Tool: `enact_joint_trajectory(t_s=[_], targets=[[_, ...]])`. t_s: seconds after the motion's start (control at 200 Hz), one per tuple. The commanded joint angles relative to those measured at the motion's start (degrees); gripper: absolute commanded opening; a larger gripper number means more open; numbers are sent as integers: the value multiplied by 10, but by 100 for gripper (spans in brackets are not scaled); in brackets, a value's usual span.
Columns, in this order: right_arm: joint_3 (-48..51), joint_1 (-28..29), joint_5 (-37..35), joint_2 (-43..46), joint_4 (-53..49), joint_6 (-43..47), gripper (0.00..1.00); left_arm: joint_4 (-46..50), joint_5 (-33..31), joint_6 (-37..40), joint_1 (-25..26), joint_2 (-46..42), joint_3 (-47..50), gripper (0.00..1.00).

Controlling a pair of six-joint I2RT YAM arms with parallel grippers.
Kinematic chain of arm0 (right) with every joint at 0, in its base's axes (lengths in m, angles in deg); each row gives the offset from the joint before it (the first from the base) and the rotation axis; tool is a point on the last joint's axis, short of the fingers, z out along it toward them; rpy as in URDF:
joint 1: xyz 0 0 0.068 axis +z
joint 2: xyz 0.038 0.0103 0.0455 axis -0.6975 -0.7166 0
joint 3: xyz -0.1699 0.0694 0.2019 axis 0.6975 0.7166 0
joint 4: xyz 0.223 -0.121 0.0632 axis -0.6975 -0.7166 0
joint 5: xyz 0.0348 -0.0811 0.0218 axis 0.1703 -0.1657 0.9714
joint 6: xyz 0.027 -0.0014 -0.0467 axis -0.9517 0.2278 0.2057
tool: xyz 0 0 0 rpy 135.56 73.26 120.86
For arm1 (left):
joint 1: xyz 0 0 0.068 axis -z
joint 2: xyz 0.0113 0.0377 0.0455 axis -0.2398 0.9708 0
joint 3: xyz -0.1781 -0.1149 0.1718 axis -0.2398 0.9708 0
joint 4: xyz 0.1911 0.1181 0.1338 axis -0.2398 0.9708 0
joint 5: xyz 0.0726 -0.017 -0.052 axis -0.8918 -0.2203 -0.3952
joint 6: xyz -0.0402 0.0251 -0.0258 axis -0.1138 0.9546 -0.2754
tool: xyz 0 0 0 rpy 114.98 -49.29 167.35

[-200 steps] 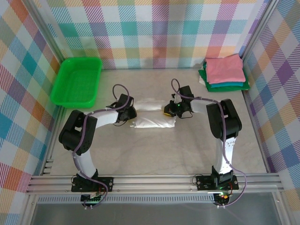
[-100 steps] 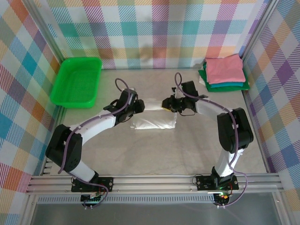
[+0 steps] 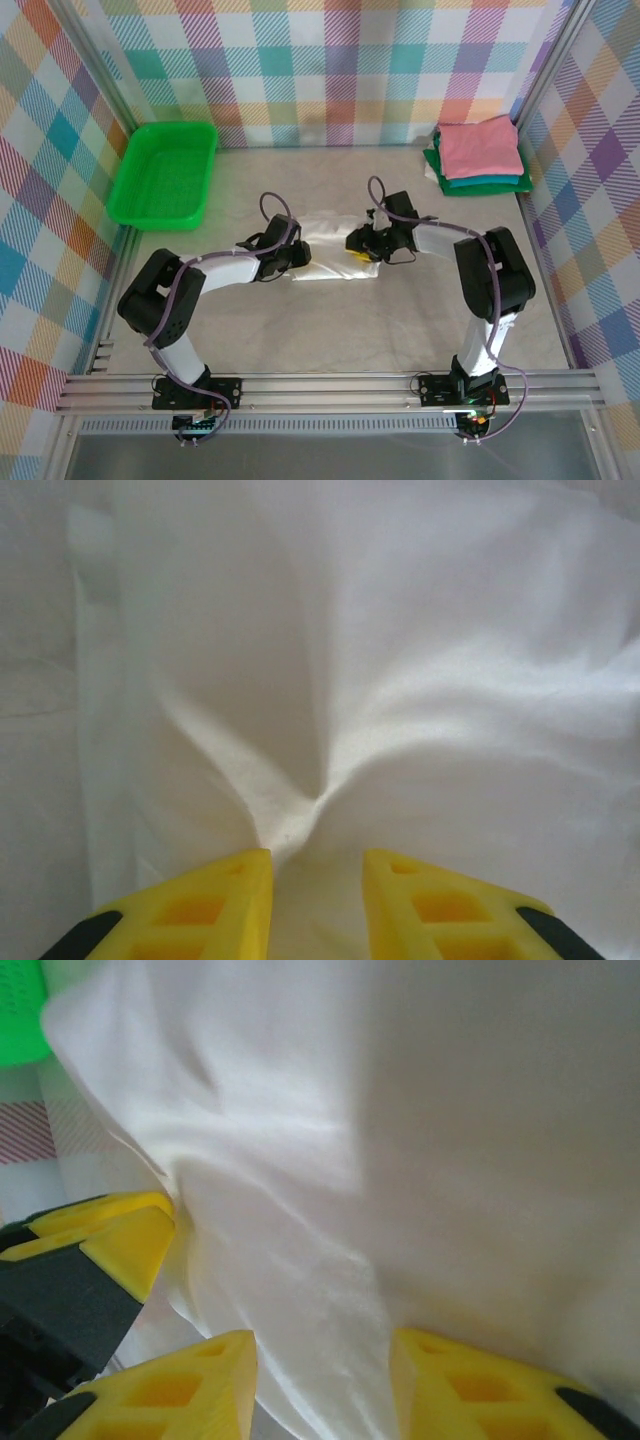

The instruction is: Fold and stack the t-shirts

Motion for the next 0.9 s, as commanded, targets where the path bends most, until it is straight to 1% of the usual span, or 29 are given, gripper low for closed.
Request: enact_joint_trajectory(t_s=[0.0,0.11,0.19,0.25,0.365,0.5,0.61,0.74,0.83,0.895], targets=[[-31,-28,-66,37,-63,18,50,28,-41,30,-6,-34,-29,32],[-72,-42,-132,18,-131,46,54,44,-51,40,-19,-12,-61,36],[-96,-46,-150,0,-159,61,58,57,-54,53,-19,21,-88,38],[-99,-47,-159,-7,-156,65,64,66,-55,57,-19,45,-105,38],[-114,-47,-159,-31,-169,79,66,46,-56,51,-19,75,-101,38],[-107,-47,-121,-51,-145,96,70,27,-45,33,-19,105,-85,37],[-104,-47,-107,-68,-129,103,73,7,-39,21,-18,108,-68,37],[-104,-43,-73,-92,-109,114,71,9,-41,21,-18,105,-63,37],[-111,-31,-56,-107,-98,116,68,8,-43,21,-18,104,-63,36],[-111,-28,-50,-117,-83,106,63,7,-41,20,-18,104,-62,36]])
